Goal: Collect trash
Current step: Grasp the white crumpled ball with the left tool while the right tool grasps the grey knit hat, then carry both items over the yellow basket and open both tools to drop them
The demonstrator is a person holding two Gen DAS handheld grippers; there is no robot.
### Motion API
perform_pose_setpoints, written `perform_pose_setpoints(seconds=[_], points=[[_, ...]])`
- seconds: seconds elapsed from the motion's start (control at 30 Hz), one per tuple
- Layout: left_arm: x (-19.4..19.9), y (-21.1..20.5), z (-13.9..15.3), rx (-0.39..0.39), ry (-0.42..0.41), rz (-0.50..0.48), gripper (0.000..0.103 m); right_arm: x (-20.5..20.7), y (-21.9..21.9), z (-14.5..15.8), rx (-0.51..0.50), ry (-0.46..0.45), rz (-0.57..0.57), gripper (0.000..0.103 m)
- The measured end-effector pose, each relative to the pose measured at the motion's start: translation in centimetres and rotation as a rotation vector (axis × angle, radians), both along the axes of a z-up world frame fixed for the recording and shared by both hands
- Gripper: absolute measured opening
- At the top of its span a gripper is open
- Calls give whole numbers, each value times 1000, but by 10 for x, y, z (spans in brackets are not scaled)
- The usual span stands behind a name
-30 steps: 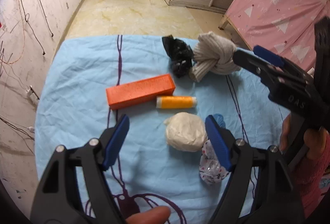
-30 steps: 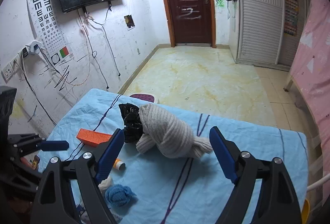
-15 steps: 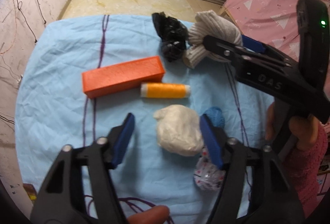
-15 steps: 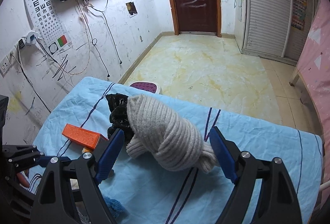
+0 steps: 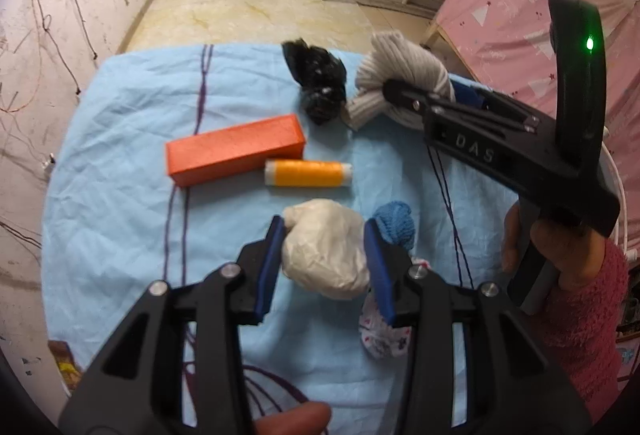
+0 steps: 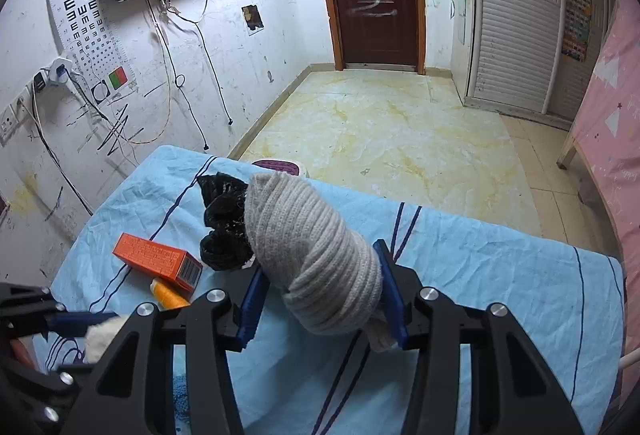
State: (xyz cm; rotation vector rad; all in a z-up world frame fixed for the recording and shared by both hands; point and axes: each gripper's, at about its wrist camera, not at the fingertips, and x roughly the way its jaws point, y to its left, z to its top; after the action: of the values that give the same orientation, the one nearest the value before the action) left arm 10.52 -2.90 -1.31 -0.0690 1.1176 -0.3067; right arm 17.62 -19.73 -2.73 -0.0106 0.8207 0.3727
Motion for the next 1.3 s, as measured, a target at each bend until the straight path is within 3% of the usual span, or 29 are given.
perform_pose_setpoints(seconds=[0.53, 1.3], points=[[-23, 12, 56, 33, -164, 44, 39, -36, -27, 33, 60, -68, -29, 44], [-37, -87, 79, 71, -231, -109, 39, -98, -142, 64, 111, -160, -219, 44]])
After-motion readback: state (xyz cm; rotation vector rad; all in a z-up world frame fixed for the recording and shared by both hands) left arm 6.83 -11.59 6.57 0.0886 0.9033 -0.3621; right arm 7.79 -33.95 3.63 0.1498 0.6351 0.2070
